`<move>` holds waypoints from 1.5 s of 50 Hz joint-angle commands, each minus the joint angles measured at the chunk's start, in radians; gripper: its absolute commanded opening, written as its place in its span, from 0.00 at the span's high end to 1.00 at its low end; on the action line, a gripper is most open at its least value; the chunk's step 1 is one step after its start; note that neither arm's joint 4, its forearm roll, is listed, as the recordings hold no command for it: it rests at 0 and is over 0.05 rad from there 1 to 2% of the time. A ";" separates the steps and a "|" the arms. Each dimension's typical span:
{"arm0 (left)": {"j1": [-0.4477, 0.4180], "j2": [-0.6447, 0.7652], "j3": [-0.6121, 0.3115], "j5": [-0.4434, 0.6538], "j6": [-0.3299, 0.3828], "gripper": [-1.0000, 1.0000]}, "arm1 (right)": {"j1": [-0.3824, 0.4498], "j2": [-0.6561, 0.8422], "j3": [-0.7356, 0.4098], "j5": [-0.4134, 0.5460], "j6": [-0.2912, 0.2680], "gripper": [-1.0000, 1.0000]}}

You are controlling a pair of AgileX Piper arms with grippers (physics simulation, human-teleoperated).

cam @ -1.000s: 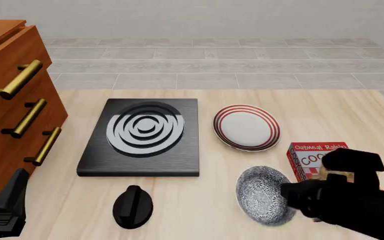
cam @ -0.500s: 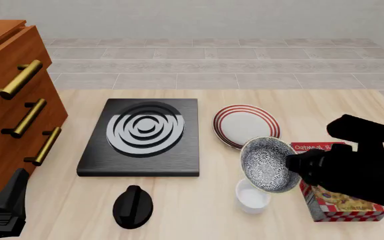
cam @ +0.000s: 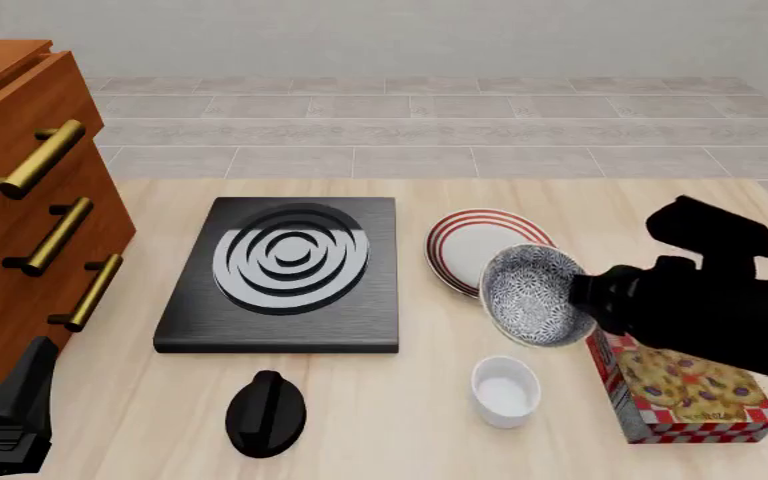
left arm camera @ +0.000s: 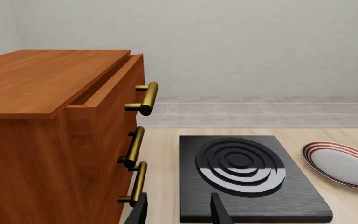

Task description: Pick the akita bowl next to the ramekin and place it on the plate.

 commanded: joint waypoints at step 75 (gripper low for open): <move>0.000 0.000 0.000 0.000 0.000 0.00 | -0.139 0.401 -0.107 -0.297 0.001 1.00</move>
